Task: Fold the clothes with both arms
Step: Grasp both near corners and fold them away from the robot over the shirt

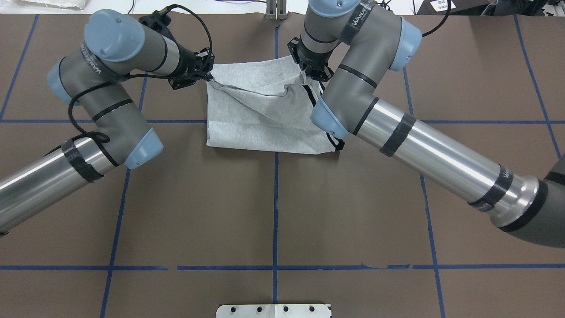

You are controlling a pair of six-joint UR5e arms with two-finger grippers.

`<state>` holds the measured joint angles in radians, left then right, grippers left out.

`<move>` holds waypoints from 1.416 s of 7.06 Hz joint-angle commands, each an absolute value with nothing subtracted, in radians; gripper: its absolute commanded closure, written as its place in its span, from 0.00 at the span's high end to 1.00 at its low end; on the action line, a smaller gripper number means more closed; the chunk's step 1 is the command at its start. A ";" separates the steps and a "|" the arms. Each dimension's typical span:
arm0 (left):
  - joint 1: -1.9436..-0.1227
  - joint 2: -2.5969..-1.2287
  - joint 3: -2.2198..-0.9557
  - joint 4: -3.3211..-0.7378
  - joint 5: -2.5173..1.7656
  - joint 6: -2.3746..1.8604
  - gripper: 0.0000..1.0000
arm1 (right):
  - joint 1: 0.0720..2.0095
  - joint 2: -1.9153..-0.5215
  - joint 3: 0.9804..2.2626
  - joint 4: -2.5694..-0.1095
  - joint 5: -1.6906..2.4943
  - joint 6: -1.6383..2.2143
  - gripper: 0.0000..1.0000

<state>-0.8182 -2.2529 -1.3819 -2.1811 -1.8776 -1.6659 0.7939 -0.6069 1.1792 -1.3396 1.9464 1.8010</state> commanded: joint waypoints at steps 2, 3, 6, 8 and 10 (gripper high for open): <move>-0.842 -2.356 -1.144 -2.334 -1.870 -1.640 0.00 | 0.822 -0.532 0.958 -1.179 1.950 1.743 0.00; -0.856 -2.390 -1.047 -2.403 -1.862 -1.631 0.00 | 0.836 -0.500 0.872 -1.126 1.948 1.738 0.00; -0.900 -2.419 -0.959 -2.425 -1.816 -1.517 0.62 | 0.879 -0.444 0.743 -1.040 1.947 1.582 1.00; -0.907 -2.418 -0.959 -2.427 -1.816 -1.516 0.62 | 0.960 -0.445 0.703 -1.042 2.000 1.421 1.00; -0.931 -2.415 -0.968 -2.425 -1.828 -1.427 0.62 | 0.980 -0.457 0.692 -1.043 2.023 1.352 1.00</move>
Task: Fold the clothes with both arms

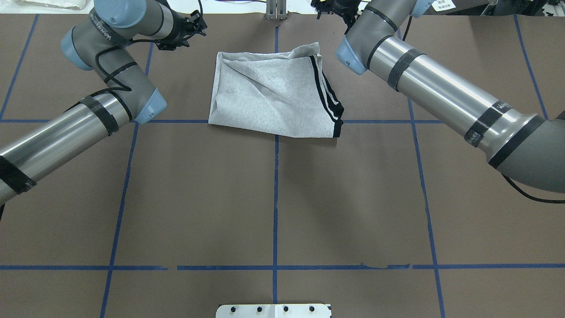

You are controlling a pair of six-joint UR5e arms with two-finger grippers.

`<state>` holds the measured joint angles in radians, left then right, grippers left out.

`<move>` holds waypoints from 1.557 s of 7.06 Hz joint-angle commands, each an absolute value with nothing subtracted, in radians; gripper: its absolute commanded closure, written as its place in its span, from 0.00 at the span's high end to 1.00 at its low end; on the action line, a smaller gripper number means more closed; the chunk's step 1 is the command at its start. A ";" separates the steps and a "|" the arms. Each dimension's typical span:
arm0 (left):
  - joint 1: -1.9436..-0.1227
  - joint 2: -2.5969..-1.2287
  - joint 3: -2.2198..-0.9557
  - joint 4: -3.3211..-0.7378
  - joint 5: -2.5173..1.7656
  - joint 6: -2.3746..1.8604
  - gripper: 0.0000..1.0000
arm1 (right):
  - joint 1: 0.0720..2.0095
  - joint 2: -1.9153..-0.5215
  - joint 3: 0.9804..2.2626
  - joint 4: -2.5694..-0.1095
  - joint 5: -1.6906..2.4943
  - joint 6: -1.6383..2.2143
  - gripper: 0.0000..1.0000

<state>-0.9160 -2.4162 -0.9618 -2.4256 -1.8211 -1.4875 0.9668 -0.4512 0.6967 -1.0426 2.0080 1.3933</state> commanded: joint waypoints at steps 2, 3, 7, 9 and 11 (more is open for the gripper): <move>-0.931 -2.418 -0.994 -2.418 -1.864 -1.400 0.53 | 0.977 -0.593 0.872 -1.048 2.037 1.325 1.00; -0.916 -2.424 -0.996 -2.418 -1.864 -1.404 0.07 | 0.976 -0.612 0.903 -1.048 2.037 1.322 1.00; -0.732 -2.572 -0.903 -2.418 -1.855 -1.361 0.00 | 0.986 -0.669 0.966 -1.049 2.037 1.318 1.00; -0.690 -2.687 -0.777 -2.462 -1.806 -1.335 0.00 | 0.991 -0.699 0.992 -1.049 2.037 1.312 1.00; -0.684 -2.747 -0.586 -2.618 -1.766 -1.307 0.00 | 0.994 -0.719 1.008 -1.049 2.037 1.310 1.00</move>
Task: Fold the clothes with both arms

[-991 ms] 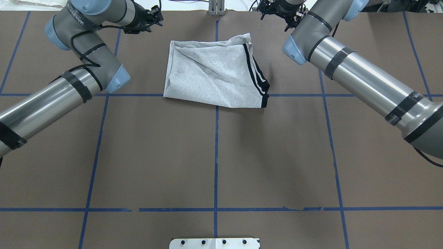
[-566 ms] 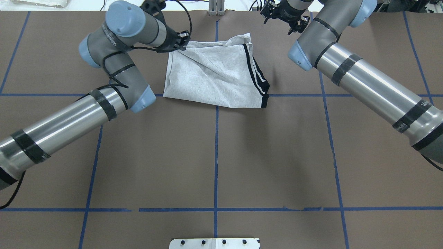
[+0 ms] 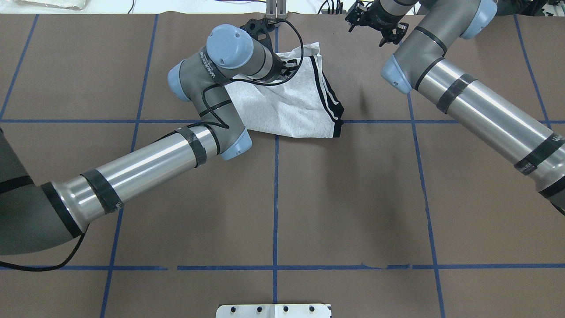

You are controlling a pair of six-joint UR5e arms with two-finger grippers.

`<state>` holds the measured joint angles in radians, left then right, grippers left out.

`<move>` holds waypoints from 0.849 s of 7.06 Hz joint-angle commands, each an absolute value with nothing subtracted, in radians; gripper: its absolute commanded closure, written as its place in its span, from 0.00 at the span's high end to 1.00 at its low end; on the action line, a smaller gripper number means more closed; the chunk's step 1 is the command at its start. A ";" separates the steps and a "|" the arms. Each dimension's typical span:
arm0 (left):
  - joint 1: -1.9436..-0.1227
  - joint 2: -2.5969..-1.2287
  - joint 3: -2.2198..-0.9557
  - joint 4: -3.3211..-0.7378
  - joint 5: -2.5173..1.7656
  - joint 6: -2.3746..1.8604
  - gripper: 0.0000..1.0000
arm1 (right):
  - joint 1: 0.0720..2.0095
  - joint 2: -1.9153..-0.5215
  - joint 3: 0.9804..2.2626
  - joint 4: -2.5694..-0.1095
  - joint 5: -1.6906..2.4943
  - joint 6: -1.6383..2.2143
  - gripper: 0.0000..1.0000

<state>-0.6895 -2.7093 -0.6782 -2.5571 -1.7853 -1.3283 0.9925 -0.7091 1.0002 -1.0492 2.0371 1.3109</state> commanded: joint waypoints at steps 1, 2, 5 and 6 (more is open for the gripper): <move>-0.686 -2.766 -0.553 -2.629 -1.744 -1.298 0.00 | 0.994 -0.727 1.008 -1.048 2.037 1.310 1.00; -0.690 -2.772 -0.508 -2.678 -1.711 -1.292 0.00 | 0.994 -0.736 1.006 -1.048 2.037 1.310 1.00; -0.782 -2.775 -0.437 -2.732 -1.634 -1.287 0.00 | 0.973 -0.790 1.006 -1.043 2.033 1.310 1.00; -0.785 -2.776 -0.407 -2.743 -1.585 -1.287 0.00 | 0.973 -0.793 1.006 -1.043 2.033 1.313 1.00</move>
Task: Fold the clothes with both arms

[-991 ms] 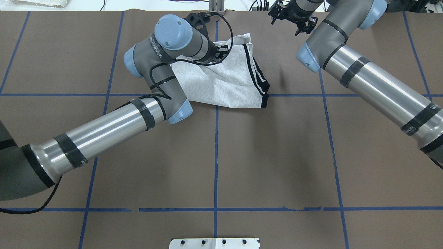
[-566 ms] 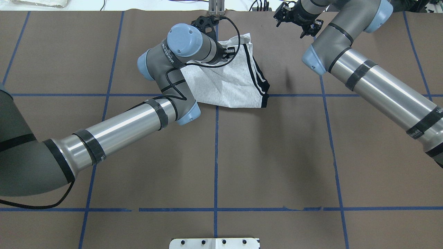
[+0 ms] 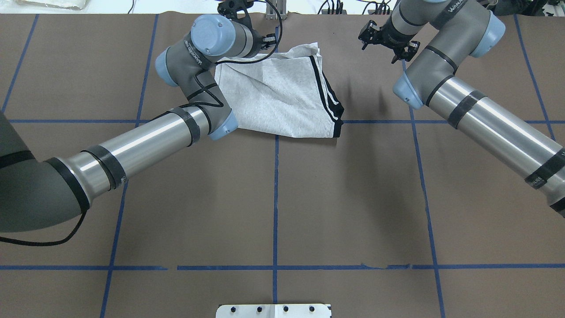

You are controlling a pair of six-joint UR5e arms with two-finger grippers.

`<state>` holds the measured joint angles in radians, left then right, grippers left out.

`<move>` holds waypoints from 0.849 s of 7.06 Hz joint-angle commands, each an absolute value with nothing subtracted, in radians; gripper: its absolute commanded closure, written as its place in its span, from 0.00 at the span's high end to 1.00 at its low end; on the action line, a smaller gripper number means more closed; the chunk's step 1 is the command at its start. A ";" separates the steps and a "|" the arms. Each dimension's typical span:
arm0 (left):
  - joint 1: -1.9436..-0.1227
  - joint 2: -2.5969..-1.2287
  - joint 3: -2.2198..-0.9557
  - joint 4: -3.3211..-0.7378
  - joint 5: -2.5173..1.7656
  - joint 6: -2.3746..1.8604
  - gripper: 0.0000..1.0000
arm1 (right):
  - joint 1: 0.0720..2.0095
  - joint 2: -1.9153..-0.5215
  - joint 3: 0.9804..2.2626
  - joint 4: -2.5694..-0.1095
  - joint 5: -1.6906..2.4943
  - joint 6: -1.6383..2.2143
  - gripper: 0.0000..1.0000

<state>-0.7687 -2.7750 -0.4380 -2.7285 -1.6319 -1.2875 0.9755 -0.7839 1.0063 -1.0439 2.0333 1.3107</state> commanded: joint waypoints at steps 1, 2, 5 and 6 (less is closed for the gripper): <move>-0.816 -2.777 -0.391 -2.750 -1.583 -1.287 0.00 | 0.974 -0.793 1.008 -1.042 2.033 1.313 1.00; -0.830 -2.783 -0.399 -2.758 -1.618 -1.281 0.00 | 0.976 -0.795 1.066 -1.051 2.039 1.325 1.00; -0.906 -2.777 -0.487 -2.735 -1.780 -1.260 0.00 | 0.901 -0.775 1.175 -1.117 2.025 1.374 1.00; -0.916 -2.699 -0.634 -2.662 -1.796 -1.258 0.00 | 0.861 -0.734 1.175 -1.123 1.982 1.417 1.00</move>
